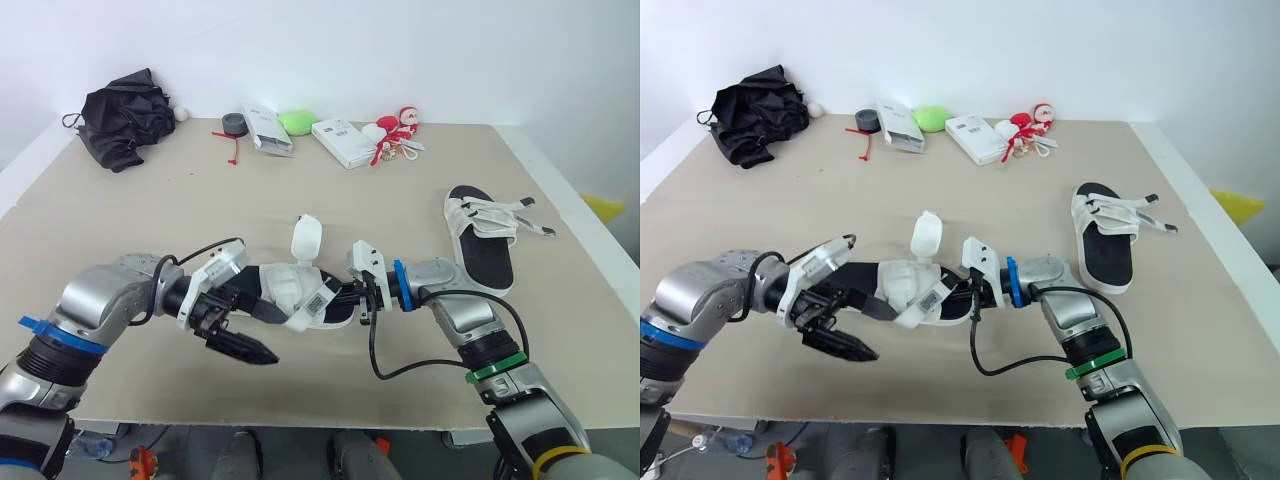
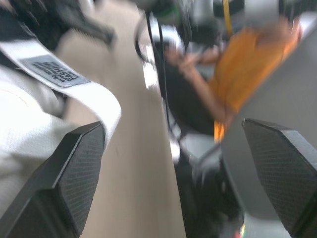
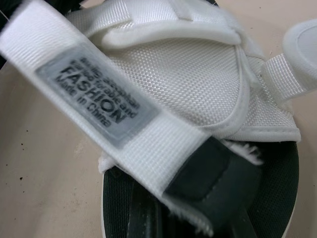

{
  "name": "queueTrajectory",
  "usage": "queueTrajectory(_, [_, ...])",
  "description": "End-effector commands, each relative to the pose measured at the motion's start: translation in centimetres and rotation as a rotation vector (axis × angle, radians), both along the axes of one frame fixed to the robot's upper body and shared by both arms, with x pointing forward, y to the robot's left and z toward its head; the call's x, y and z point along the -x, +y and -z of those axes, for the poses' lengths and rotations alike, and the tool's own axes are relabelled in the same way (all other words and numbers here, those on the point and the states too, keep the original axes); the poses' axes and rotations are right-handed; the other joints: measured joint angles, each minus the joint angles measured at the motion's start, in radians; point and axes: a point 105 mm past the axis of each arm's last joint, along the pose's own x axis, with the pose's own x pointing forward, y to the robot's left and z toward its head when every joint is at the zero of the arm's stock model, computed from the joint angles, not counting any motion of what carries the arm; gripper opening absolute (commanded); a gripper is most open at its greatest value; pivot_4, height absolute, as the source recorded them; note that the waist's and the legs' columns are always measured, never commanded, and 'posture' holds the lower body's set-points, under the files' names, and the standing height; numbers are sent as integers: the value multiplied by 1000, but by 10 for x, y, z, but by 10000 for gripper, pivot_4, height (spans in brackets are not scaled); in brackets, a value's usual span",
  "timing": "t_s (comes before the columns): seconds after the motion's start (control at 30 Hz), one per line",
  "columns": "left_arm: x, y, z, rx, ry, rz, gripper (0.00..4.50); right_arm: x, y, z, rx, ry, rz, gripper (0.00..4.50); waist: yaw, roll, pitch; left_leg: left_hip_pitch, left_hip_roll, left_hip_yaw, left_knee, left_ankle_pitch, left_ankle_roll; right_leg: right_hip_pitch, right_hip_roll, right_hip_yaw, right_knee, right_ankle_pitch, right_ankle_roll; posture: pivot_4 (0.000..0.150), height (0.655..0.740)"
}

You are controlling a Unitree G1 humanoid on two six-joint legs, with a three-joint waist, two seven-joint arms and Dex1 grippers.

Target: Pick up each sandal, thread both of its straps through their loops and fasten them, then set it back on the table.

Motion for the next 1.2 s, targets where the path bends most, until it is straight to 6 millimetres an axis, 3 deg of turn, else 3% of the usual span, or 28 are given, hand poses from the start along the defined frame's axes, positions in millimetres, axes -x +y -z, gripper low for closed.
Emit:
queueTrajectory(0.03, [6,-2,8,-45,-84,69,44831,2,-6,22,63,61,32,0,0,0,0,0,0,0,0,0,0,0,0,0,0,0,0,1500,7380])
queueTrajectory(0.17, [10,-7,12,-41,-121,110,44831,2,-4,22,60,60,34,0,0,0,0,0,0,0,0,0,0,0,0,0,0,0,-1,1500,7380])
queueTrajectory(0.37, [14,4,23,-108,-193,166,44831,1,-4,21,59,59,33,0,0,0,0,-1,1,1,0,0,0,-1,1,1,0,0,-1,1500,7380])
queueTrajectory(0.5, [6,4,5,-28,-142,75,44831,2,-4,21,59,59,33,0,0,0,0,-1,1,1,0,0,0,-2,1,1,0,-1,-4,1500,7380])
queueTrajectory(0.67, [11,13,-10,-1,87,-45,44831,4,-4,21,58,62,31,0,-1,0,0,-2,3,1,0,0,0,-3,2,0,0,0,-2,1500,7380])
queueTrajectory(0.8, [19,18,7,-20,263,-167,44831,5,-6,21,55,67,38,0,-1,0,0,-2,4,1,0,-1,1,-4,3,0,0,0,-2,1500,7380])
queueTrajectory(0.93, [25,14,28,-10,323,-262,44831,6,-7,21,53,71,40,0,1,0,1,-3,4,1,-1,-2,0,-4,3,0,0,-1,-3,1500,7380])
queueTrajectory(1.1, [5,3,40,65,313,-440,44831,9,-7,21,49,76,42,0,5,0,1,-3,5,0,1,-1,0,-4,4,-1,0,1,-5,1500,7380])
queueTrajectory(1.2, [5,-9,47,71,343,-459,44831,11,-6,21,49,80,43,0,5,0,1,-3,5,1,1,-1,0,-4,3,0,0,1,-4,1500,7380])
